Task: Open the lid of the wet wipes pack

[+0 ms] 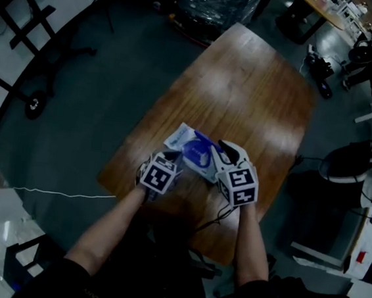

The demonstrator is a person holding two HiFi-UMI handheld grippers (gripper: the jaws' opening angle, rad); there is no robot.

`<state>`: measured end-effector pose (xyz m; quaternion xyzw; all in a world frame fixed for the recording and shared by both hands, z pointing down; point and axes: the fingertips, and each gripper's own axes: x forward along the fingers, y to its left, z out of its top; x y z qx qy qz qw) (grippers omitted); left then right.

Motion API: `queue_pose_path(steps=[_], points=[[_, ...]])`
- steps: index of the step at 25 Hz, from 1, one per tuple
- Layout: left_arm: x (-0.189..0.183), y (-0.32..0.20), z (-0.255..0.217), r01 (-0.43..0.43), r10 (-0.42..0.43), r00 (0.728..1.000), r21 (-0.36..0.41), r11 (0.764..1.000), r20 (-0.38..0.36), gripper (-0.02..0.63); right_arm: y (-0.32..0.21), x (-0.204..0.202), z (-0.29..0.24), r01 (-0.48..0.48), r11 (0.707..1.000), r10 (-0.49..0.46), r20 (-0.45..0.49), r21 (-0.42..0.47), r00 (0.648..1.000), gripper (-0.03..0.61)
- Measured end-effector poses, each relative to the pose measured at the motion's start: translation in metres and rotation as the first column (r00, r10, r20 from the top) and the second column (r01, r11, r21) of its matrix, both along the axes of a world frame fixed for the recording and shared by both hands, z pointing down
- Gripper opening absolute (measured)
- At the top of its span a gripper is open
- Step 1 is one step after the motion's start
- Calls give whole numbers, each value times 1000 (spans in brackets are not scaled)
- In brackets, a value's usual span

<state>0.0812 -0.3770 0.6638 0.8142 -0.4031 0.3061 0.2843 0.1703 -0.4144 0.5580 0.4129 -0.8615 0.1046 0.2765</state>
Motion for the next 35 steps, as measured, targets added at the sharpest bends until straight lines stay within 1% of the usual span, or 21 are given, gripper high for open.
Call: queue_pose_path(steps=[6,9,12,15,17,21,23,25,29,31,35], points=[[1,1,-1,-5,5,1000,1,1000,-3,5,-27,23,8,-106,993,106,0,43,994,101],[6,2,-8,-16,16,1000,14,1000,-26,5,-34,32,16,-164,986,164,14,39,986,101],[5,2,-17,-15,17,999,34,999,-45,5,-40,39,20,-233,972,233,27,33,972,101],[0,-1,-24,-4,7,999,56,998,-50,5,-44,47,10,-305,951,300,85,46,950,101],[-1,-2,-32,-7,11,998,73,997,-58,5,-43,51,2,-337,940,329,133,45,935,101],[-3,-3,-55,-14,25,996,120,993,-90,5,-28,47,-16,-348,937,335,217,26,917,101],[-4,-3,-70,-22,38,993,150,988,-111,5,-16,43,-30,-357,933,337,268,30,903,100],[-4,1,-88,-28,52,990,178,984,-135,5,-1,41,-46,-387,921,356,305,47,883,19],[2,7,-129,-60,108,975,235,970,-193,5,28,39,-80,-448,891,389,382,75,838,11],[6,10,-149,-82,143,963,257,963,-229,5,42,39,-93,-478,873,406,401,94,821,11],[8,23,-179,-119,200,946,301,946,-256,3,71,28,-110,-508,851,428,382,135,819,9]])
